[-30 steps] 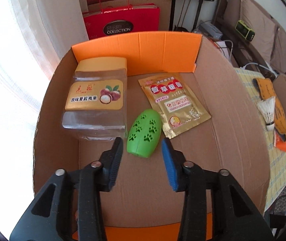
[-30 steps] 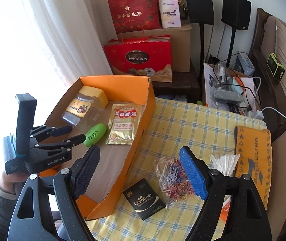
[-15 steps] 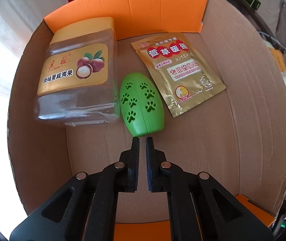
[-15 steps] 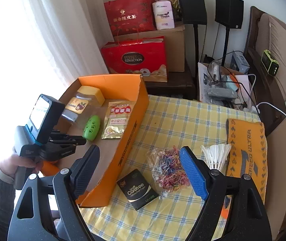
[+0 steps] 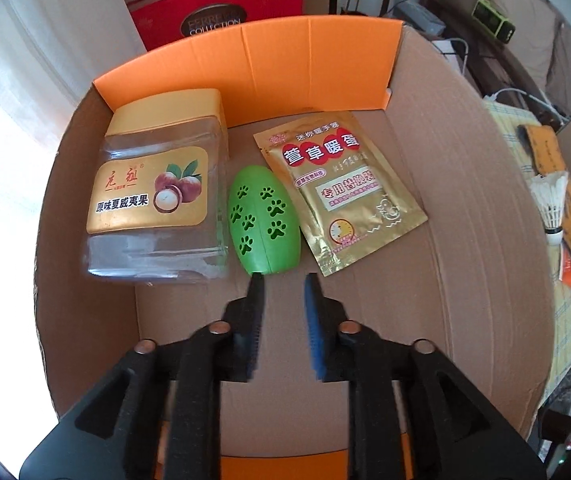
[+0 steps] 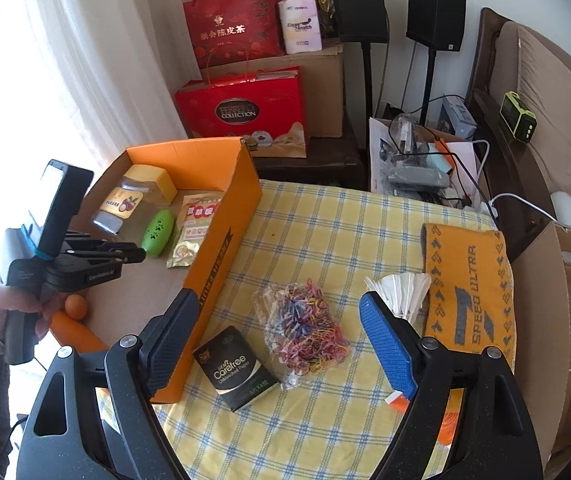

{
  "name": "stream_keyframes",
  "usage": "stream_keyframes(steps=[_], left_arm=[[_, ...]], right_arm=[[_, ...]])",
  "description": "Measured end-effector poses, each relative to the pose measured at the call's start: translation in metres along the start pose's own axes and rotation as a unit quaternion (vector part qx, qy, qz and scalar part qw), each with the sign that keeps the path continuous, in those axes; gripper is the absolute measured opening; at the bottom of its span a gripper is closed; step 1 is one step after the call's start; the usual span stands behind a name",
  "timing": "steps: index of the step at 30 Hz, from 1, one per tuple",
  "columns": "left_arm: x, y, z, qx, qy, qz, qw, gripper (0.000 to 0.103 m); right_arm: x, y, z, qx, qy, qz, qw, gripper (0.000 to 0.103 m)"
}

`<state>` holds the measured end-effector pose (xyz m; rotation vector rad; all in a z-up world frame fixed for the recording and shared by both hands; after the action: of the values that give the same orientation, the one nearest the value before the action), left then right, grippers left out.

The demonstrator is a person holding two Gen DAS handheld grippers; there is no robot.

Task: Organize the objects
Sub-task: 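Move the right tool over the black Carefree tissue pack on the table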

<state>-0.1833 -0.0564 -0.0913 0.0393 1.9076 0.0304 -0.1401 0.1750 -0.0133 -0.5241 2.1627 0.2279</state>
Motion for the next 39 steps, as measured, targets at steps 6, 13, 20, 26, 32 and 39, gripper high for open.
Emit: stream_keyframes(steps=[6,13,20,26,32,39], left_arm=[[-0.041,0.009,0.023,-0.015,0.049,0.053,0.9973,0.064],[-0.072,0.021,0.019,-0.017,0.091,0.067,0.9935,0.079],[-0.084,0.028,0.034,-0.019,0.108,0.095,0.9894,0.103],[-0.093,0.03,0.045,-0.025,0.126,0.103,0.9863,0.103],[-0.103,0.031,0.056,-0.031,0.147,0.113,0.9821,0.103],[-0.113,0.042,0.066,-0.032,0.153,0.146,0.9769,0.103]], right_arm=[[-0.001,0.016,0.012,0.013,-0.003,0.011,1.0,0.085],[0.0,0.016,0.025,0.003,-0.009,0.015,1.0,0.091],[0.01,0.005,0.04,-0.025,-0.011,0.007,1.0,0.093],[0.03,-0.008,0.058,-0.052,-0.018,-0.024,0.998,0.103],[0.039,-0.015,0.07,-0.066,-0.025,-0.003,0.997,0.103],[0.023,0.016,0.069,-0.019,-0.009,0.016,1.0,0.103]])
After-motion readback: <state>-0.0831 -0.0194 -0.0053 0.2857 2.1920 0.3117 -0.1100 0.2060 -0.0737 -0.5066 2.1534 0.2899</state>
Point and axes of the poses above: each gripper's, at about its wrist camera, not at the fingertips, and x roughly the way its jaws point, y to its right, z to its underside, the point moved 2 cm from there along x, roughly the way its jaws point, and after that the axes turned 11 degrees about -x, right-handed, at the moved point
